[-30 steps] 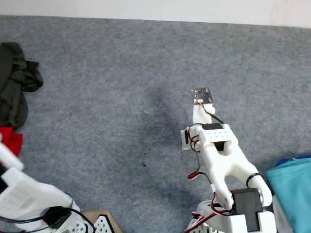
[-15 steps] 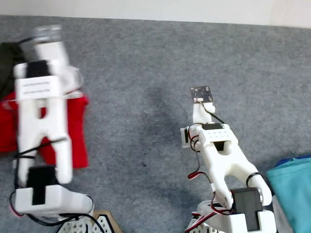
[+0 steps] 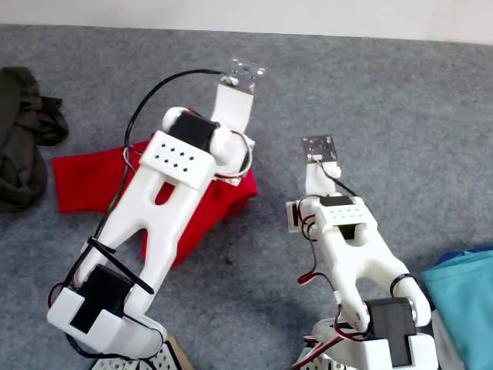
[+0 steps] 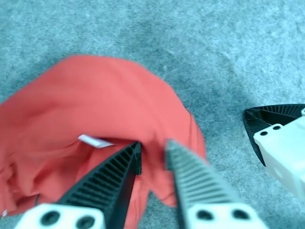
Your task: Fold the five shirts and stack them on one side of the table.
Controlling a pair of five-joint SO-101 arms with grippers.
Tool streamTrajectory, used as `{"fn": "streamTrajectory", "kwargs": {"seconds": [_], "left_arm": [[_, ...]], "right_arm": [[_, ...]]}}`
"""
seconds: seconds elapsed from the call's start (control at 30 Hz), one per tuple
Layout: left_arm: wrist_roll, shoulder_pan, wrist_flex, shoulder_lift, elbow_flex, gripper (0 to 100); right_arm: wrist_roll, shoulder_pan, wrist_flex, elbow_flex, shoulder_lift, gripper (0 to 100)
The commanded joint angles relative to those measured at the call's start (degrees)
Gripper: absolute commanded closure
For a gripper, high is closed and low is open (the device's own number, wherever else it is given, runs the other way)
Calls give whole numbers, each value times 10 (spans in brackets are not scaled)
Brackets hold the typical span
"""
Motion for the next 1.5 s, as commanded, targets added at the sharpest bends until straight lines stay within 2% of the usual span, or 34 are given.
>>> {"fn": "streamTrajectory", "kwargs": {"seconds": [0.0,0.1,0.23,0.4,0.5,0.67,0.77,0.93,1.27,1.37,1.47], "left_arm": [[-23,-29,4,-31,-18,672],[-47,-67,23,-37,-45,590],[-47,-147,65,-73,-110,582],[-47,-309,87,-128,-133,582],[-46,-393,85,-145,-96,582],[-47,-478,73,-145,20,582],[-47,-525,1,-145,106,582],[-45,-593,-172,-144,246,582],[-47,-625,-443,-144,499,582],[-47,-625,-495,-144,541,583],[-47,-621,-505,-145,556,585]], "right_arm": [[7,-5,-9,-16,-1,989],[7,-5,-9,-16,-1,989],[9,-5,-9,-12,-1,989],[9,-5,-9,-11,-1,989],[9,-5,-9,-11,-1,989],[8,-6,-9,-10,-1,989],[8,-6,-9,-9,-1,989],[7,-6,-9,-9,-1,989],[6,-6,-9,-9,-1,989],[6,-6,-9,-9,-1,989],[6,-6,-9,-9,-1,989]]}}
